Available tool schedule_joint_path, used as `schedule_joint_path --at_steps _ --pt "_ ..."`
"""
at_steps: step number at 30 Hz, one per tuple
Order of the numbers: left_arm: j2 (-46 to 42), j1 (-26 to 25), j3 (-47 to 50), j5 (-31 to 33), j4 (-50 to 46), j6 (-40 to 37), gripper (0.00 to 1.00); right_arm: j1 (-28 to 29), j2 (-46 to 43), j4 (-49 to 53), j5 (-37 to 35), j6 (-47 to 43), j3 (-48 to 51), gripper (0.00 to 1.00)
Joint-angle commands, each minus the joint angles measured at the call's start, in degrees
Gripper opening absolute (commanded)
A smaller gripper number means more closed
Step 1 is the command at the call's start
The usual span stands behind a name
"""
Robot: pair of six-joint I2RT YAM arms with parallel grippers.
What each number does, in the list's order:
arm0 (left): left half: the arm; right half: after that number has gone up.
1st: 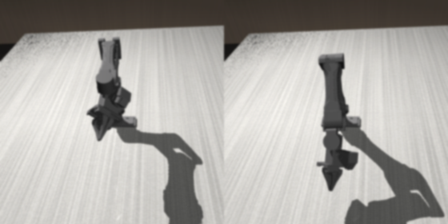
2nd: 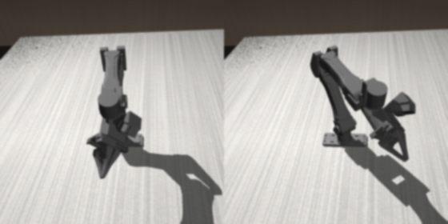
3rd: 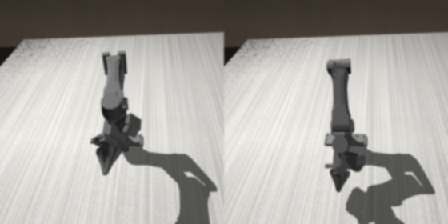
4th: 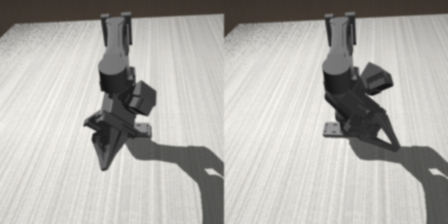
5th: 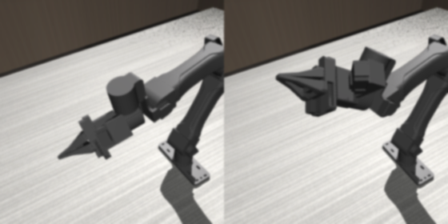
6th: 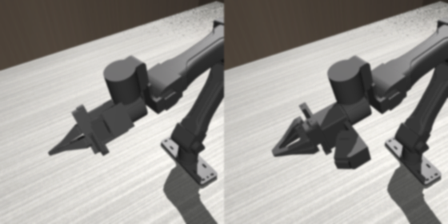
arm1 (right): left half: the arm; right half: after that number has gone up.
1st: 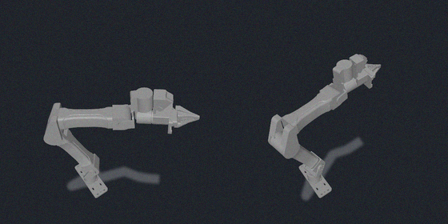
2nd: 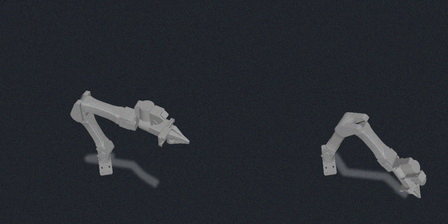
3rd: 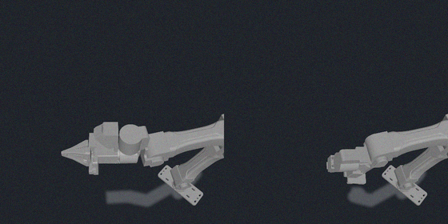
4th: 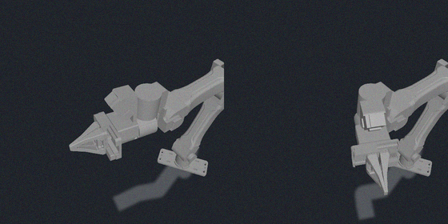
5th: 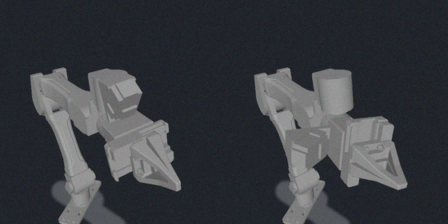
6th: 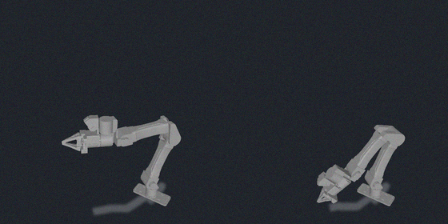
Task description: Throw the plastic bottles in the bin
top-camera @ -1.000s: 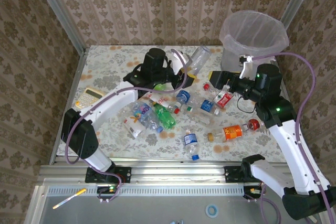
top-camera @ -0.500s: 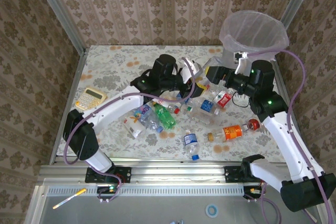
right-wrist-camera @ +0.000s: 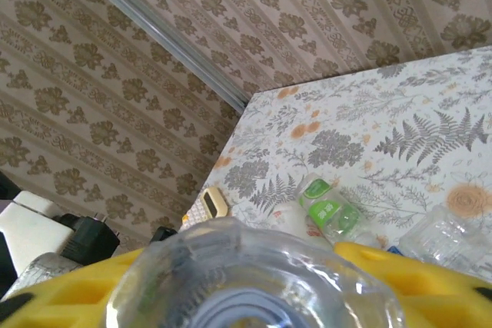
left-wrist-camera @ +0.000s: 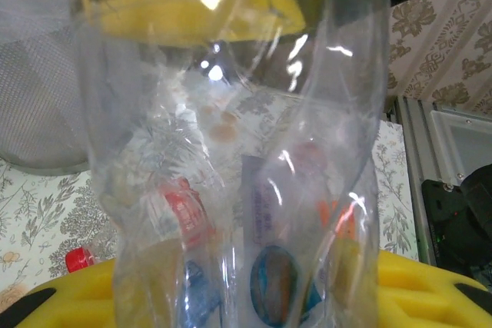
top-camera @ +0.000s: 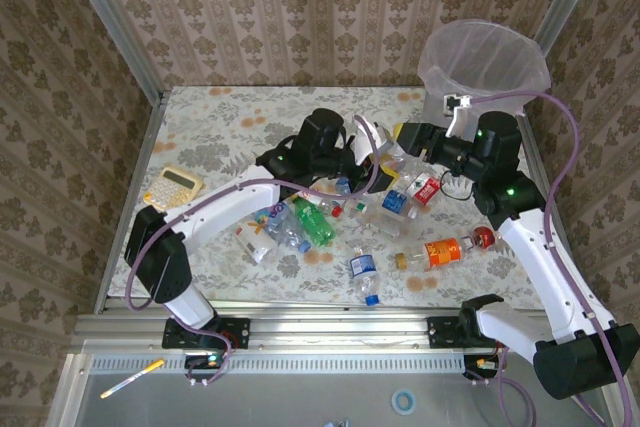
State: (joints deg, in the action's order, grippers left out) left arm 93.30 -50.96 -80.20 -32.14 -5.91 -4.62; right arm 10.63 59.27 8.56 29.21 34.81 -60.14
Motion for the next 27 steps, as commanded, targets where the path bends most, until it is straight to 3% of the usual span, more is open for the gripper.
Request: schedule_joint_path --at_steps 1,3,5,7,10,15,20,27 --pt "-0.20 -0.81 -0.05 -3.57 2.76 -0.65 0.51 -0.52 0.07 0.09 -1.22 0.83 -0.06 0.49" --pt "-0.09 -0.79 -0.04 -4.05 3.29 -0.92 0.57 -0.47 -0.32 1.13 -1.55 0.72 -0.45 0.41" --pt "-0.23 -0.64 0.13 -4.33 3.91 -1.35 0.72 -0.44 -0.78 3.61 -2.84 0.02 -1.52 0.37" --pt "-0.52 -0.28 0.52 -4.17 5.19 -0.20 0.89 -0.53 -1.47 5.09 -3.99 -0.80 -2.28 0.36" --pt "-1.88 1.53 2.41 -4.09 9.27 4.01 0.99 -0.62 -3.15 6.40 -5.85 -2.59 -2.73 0.37" --pt "-5.69 7.50 8.34 -8.60 21.17 15.49 1.00 -0.81 -6.07 9.58 -11.50 -8.24 -3.91 0.37" --pt "-12.10 14.55 17.18 -7.89 30.55 25.20 1.00 -0.89 -8.80 10.91 -19.14 -16.19 -5.05 0.37" --pt "-23.01 17.51 22.25 5.79 15.29 19.03 1.00 -0.92 -11.24 3.24 -28.55 -29.36 -4.63 0.38"
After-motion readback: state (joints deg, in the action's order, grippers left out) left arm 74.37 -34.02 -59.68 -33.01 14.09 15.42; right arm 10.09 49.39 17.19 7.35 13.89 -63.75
